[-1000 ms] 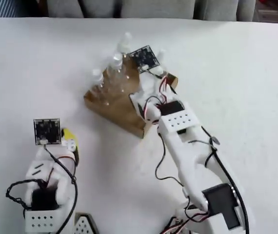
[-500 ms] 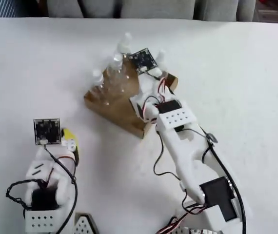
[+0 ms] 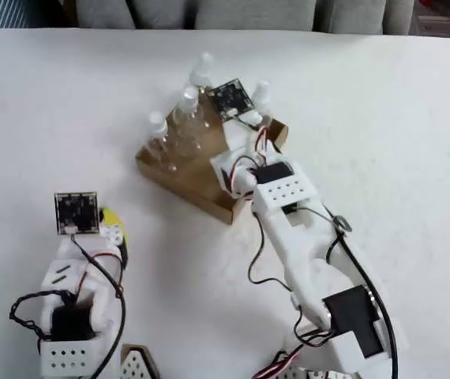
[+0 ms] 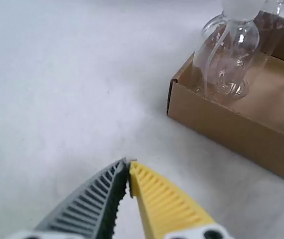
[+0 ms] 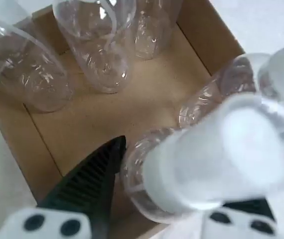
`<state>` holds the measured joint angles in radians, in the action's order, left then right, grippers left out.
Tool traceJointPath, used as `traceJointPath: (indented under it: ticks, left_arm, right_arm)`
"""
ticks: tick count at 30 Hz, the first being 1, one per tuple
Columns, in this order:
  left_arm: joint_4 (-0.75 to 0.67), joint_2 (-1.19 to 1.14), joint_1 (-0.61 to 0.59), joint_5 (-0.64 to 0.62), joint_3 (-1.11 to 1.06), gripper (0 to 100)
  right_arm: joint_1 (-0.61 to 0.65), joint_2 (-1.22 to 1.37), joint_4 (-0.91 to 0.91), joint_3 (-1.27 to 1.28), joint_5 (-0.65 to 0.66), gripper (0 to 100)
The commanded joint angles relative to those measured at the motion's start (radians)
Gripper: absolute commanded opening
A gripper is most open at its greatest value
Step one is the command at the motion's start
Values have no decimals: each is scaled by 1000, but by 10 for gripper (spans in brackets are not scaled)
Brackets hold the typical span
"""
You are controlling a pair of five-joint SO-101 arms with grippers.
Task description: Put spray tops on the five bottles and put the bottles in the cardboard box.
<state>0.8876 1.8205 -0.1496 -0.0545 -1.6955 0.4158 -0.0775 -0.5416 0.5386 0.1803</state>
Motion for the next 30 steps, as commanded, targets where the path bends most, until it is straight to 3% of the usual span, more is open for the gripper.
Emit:
traceJointPath:
  ticks: [1, 30]
  left_arm:
    - [-35, 8, -7, 9, 3, 20]
    - [-37, 8, -7, 9, 3, 20]
  right_arm:
    - [2, -5, -5, -37, 12, 224]
    - [30, -16, -35, -43, 2, 231]
